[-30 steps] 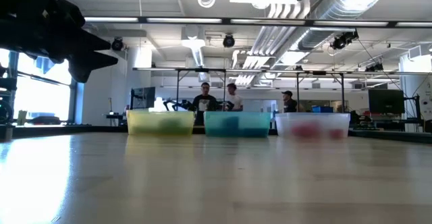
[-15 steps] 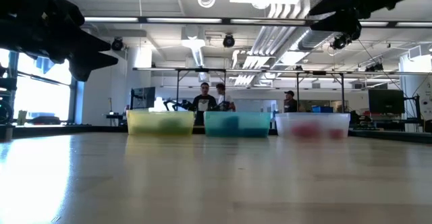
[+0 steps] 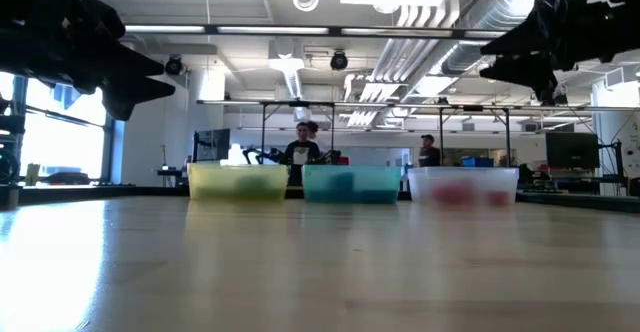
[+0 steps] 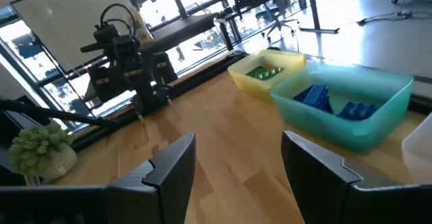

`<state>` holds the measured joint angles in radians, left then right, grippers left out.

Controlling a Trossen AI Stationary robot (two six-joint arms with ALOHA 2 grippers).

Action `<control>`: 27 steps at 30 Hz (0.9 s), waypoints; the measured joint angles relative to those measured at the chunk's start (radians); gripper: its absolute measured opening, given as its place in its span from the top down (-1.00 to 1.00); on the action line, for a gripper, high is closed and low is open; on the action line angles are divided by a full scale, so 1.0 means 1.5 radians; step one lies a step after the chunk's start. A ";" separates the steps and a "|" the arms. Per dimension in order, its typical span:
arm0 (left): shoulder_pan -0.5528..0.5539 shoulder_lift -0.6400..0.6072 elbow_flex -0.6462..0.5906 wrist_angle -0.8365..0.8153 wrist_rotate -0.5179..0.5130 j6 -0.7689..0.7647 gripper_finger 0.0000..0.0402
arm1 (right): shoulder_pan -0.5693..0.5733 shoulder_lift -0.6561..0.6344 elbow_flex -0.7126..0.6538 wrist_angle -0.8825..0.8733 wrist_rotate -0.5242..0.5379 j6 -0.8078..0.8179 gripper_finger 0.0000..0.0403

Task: Sort & place blocks by color
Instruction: Return to Home Position

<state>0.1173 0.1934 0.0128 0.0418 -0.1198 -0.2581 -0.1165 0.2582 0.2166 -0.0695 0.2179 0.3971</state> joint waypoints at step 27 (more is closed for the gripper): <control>0.000 0.000 0.000 0.000 0.000 0.000 -0.03 | 0.000 -0.098 -0.137 0.068 -0.078 0.081 -0.02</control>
<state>0.1171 0.1934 0.0128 0.0420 -0.1192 -0.2581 -0.1165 0.1112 0.0105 0.0319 0.1005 0.5193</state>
